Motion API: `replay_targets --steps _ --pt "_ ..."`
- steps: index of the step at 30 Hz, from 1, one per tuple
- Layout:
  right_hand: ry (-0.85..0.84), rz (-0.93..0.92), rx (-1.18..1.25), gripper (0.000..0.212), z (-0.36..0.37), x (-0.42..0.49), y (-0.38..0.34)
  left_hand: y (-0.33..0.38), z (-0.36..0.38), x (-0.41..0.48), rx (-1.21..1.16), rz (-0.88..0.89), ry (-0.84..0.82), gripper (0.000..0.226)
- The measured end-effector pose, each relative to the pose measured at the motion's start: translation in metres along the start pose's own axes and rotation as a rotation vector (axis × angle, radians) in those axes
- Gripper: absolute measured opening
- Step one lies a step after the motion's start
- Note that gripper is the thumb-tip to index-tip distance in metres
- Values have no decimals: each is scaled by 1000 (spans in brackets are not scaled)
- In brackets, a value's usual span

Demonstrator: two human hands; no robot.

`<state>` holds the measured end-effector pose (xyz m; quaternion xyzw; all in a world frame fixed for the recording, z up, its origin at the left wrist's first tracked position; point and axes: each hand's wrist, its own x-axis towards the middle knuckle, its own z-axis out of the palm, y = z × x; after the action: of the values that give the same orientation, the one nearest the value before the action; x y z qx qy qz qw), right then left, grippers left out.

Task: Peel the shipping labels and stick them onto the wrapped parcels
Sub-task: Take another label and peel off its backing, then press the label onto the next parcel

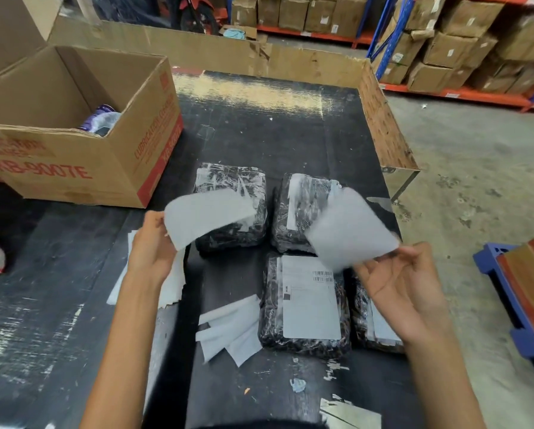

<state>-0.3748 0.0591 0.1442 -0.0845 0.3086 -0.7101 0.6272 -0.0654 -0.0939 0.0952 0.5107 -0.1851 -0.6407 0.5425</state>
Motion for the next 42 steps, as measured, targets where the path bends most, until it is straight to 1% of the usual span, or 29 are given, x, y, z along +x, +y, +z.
replay_targets --steps 1,2,4,5,6,7,9,11,13,14,16,20,21,23,25,26,27,28,29,30,31,34,36,37,38,39,40,41,42 --pt "18 -96 -84 11 5 -5 -2 3 -5 2 6 55 45 29" --pt "22 -197 -196 6 13 -13 -2 7 -8 1 15 104 78 26" --pt "13 -358 -564 19 27 -27 9 12 -11 -7 34 183 99 24" --pt "-29 -421 -781 19 30 -31 21 14 -10 -14 46 217 96 24" --pt "-124 -450 -1005 12 32 -35 40 16 -11 -21 50 248 95 24" --pt "-235 -442 -1234 5 29 -36 61 17 -9 -28 50 270 89 24" --pt "-469 -300 -1642 22 18 -32 109 20 -8 -42 44 298 95 22" --pt "-622 -151 -1894 21 5 -24 153 21 -8 -54 42 318 106 20" --pt "-705 -173 -2020 17 -3 -16 184 21 -11 -64 43 329 120 22" --pt "-712 -206 -2029 15 -5 -13 192 20 -12 -68 42 328 126 23" --pt "-646 -285 -1968 9 -9 -7 195 19 -17 -74 55 320 125 23" --pt "-565 -470 -1904 22 -7 -3 179 12 -21 -80 116 344 68 28" --pt "-510 -481 -1843 21 -2 -4 172 11 -20 -82 134 357 41 29" --pt "-322 -426 -1575 14 12 -6 155 8 -17 -84 188 406 -25 29" --pt "-170 -269 -1254 8 32 -1 131 3 -13 -88 289 462 -120 23" --pt "-134 -183 -1119 17 44 3 119 0 -9 -92 345 480 -185 20" --pt "-113 -107 -1012 32 53 8 110 -2 -6 -95 401 486 -262 18" --pt "-85 -59 -938 45 62 14 99 -5 -2 -99 457 479 -351 16" --pt "-56 -40 -911 52 68 20 93 -9 0 -102 508 457 -434 13" --pt "-29 -41 -911 52 73 24 88 -13 2 -104 563 439 -509 8" --pt "4 -51 -931 45 74 28 85 -16 4 -106 622 441 -566 4" --pt "81 -104 -981 13 72 35 81 -23 10 -106 799 539 -627 19" --pt "121 -170 -986 1 69 39 79 -26 13 -107 865 608 -636 34" --pt "139 -205 -976 4 69 40 77 -27 15 -107 897 639 -642 48" --pt "156 -235 -952 6 70 40 74 -29 16 -107 939 666 -643 68" --pt "169 -262 -924 6 70 40 70 -31 18 -106 982 687 -625 90" --pt "175 -281 -901 6 69 40 64 -35 19 -106 999 687 -583 106" --pt "167 -285 -875 5 67 39 58 -38 22 -105 970 663 -529 112" --pt "146 -278 -845 5 66 39 50 -41 27 -103 903 616 -471 108"
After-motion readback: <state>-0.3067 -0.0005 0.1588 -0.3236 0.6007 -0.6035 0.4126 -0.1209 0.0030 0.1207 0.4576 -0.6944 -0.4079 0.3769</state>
